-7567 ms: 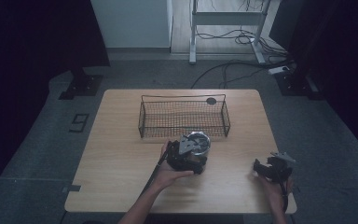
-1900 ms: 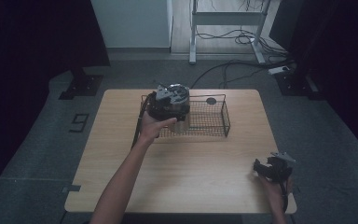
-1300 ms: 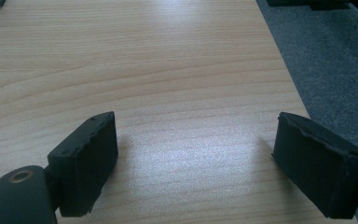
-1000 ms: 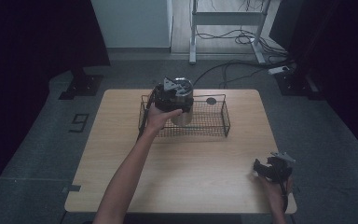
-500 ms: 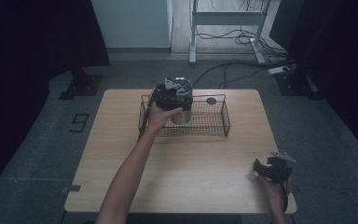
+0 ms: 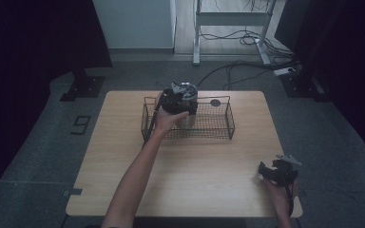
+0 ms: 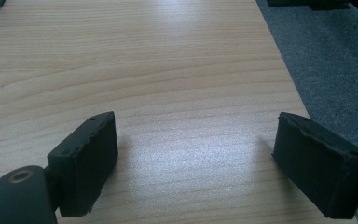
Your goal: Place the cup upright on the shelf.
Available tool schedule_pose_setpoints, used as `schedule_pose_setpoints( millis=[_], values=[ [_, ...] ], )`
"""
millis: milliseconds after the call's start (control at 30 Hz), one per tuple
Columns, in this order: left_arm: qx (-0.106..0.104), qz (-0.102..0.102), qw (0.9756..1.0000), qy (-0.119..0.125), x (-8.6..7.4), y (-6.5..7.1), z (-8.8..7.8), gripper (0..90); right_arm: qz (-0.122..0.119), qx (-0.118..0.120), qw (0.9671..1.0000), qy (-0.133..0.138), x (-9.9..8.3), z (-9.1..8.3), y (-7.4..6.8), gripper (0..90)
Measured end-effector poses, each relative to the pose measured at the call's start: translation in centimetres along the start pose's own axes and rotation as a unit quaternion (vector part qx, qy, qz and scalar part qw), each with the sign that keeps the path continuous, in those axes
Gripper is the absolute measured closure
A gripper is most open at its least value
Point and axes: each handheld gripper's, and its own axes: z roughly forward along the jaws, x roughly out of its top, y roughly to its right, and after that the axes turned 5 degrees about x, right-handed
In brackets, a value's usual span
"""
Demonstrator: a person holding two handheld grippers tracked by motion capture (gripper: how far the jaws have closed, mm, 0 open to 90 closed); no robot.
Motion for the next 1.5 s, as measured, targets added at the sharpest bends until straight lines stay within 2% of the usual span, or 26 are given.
schedule_pose_setpoints(
  millis=[533, 800, 1033, 1133, 1300, 1500],
  values=[
    [0.000, -0.012, 0.9996, -0.025, -2.1, 0.2, 2.7, 4.2, -0.001, 0.000, 1.0000, 0.000, 0.0, 0.0, 0.0, 13.8],
    [0.000, -0.013, 0.9996, -0.023, -2.5, 0.3, 3.0, 4.2, -0.001, 0.001, 1.0000, 0.001, 0.0, 0.0, 0.0, 14.0],
    [-0.001, -0.010, 0.9994, -0.032, -3.4, 0.6, 3.6, 4.1, -0.001, 0.001, 1.0000, 0.001, 0.0, 0.0, 0.0, 14.0],
    [-0.001, -0.012, 0.9996, -0.027, -3.5, 0.6, 3.5, 4.2, -0.002, 0.001, 1.0000, 0.001, 0.0, 0.0, 0.0, 14.0],
    [-0.005, 0.002, 0.9998, -0.021, -4.1, 0.7, 3.3, 4.1, -0.001, 0.001, 1.0000, 0.001, 0.0, 0.0, 0.0, 14.0],
    [-0.011, -0.006, 0.9998, -0.017, -4.5, 0.3, 3.0, 4.0, -0.001, 0.001, 1.0000, 0.001, 0.0, 0.0, 0.0, 14.1]
  ],
)
